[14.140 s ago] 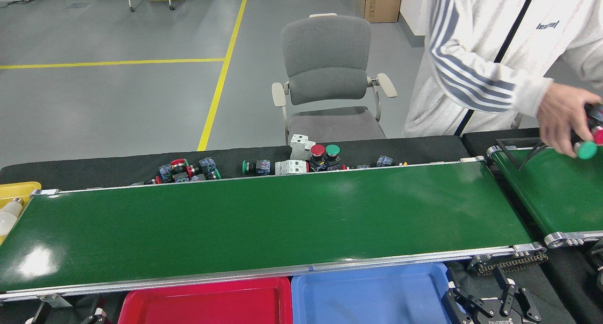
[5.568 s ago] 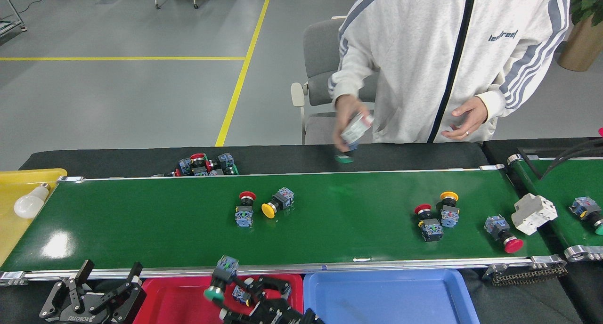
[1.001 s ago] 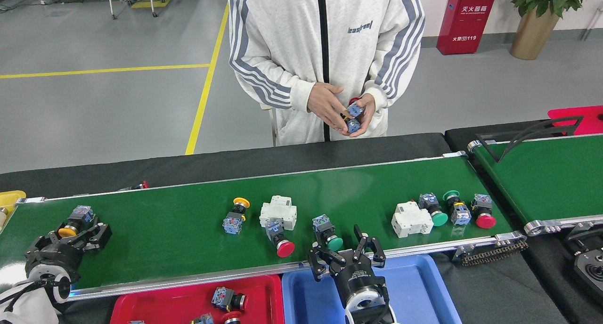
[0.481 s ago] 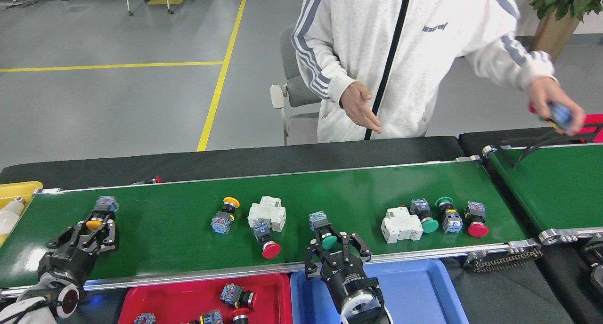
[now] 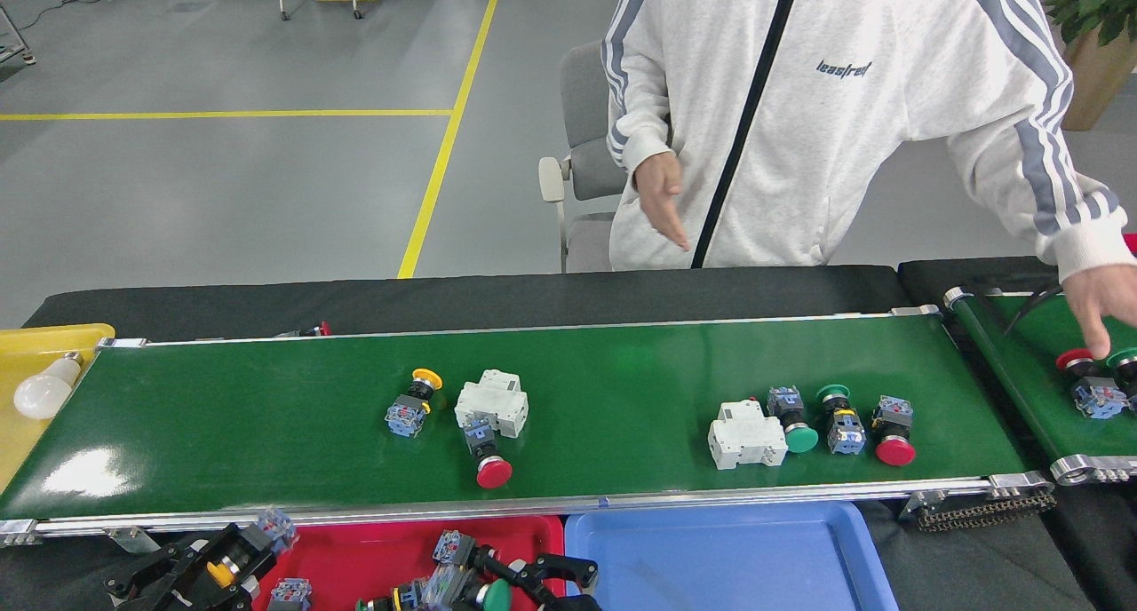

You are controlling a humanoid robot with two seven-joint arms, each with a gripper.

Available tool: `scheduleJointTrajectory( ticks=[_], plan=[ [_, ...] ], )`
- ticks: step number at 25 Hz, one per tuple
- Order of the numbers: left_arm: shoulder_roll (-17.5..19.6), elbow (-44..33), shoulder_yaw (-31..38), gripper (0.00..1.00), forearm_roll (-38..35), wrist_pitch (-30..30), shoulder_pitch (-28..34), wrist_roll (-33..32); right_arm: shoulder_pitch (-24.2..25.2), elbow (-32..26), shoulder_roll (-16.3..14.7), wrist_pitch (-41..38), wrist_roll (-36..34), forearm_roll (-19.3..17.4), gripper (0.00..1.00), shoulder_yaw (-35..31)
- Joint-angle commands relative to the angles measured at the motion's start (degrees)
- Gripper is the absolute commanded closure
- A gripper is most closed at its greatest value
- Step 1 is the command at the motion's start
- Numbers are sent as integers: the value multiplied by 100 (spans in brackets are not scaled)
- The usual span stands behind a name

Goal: Pick switch part from conveyor to tray

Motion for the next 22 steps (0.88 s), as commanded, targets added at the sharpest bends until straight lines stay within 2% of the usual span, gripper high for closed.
scheduleJointTrajectory(
  ticks=[1, 4, 6, 7, 8, 10, 12, 16, 19, 22],
  plan=[
    [-44, -77, 73, 0, 13, -32, 59, 63, -36, -94, 35, -36, -43, -35, 0, -56],
    [-317, -165, 451, 0, 13, -32, 156, 54, 201, -410, 44, 272, -52, -97, 1, -768],
    [-783, -279, 873, 0, 4, 64, 156, 54, 737, -648, 79, 1071, -122, -97, 2, -1480],
    [-897, -314, 961, 0, 4, 425, 156, 54, 886, -735, 79, 1370, -298, -97, 2, -1682],
    [-932, -306, 1023, 0, 4, 749, 165, 54, 1097, -779, 70, 1721, -763, -105, 2, -1928],
    [-932, -253, 1031, 0, 4, 1084, 165, 54, 1598, -788, 70, 2188, -1502, -105, 2, -2324],
    [-932, -218, 1023, 0, 4, 1374, 165, 54, 1844, -779, 88, 2759, -1854, -114, 2, -2693],
    [-949, -253, 952, 0, -5, 1391, 121, 54, 1721, -753, 202, 3611, -1687, -141, 1, -2719],
    [-906, -235, 926, 0, -93, 1400, 51, 45, 1203, -665, 307, 3726, -948, -105, 1, -2508],
    [-783, -112, 917, 0, -268, 1409, -125, 36, 667, -463, 299, 3726, -579, -62, 2, -2201]
  ],
)
